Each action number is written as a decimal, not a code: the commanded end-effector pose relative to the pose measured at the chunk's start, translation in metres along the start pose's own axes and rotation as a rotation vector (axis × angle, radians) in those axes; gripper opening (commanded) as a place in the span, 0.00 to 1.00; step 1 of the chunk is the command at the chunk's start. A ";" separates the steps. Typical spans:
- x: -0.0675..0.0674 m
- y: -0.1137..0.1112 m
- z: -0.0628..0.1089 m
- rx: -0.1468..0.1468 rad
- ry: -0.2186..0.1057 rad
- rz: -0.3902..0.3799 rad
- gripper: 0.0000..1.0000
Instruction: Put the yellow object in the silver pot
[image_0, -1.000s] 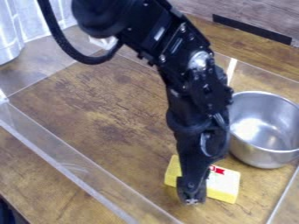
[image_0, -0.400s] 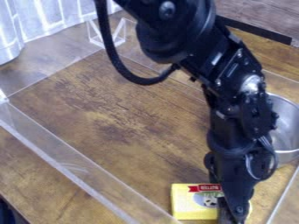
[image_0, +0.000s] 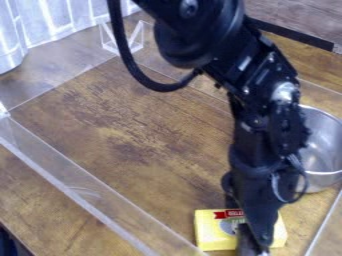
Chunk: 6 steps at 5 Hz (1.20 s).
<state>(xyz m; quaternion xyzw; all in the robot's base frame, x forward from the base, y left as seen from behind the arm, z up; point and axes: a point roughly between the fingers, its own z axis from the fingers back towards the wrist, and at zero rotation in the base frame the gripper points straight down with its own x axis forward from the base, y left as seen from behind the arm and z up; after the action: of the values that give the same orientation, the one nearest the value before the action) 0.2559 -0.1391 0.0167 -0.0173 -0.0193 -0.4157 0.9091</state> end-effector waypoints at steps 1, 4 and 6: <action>-0.013 -0.016 0.022 -0.005 0.072 0.119 0.00; 0.031 0.024 0.115 0.080 0.019 0.305 0.00; 0.035 0.084 0.148 0.110 -0.075 0.376 0.00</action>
<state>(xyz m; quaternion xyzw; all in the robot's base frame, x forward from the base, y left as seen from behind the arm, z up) 0.3337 -0.1058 0.1469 0.0166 -0.0422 -0.2396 0.9698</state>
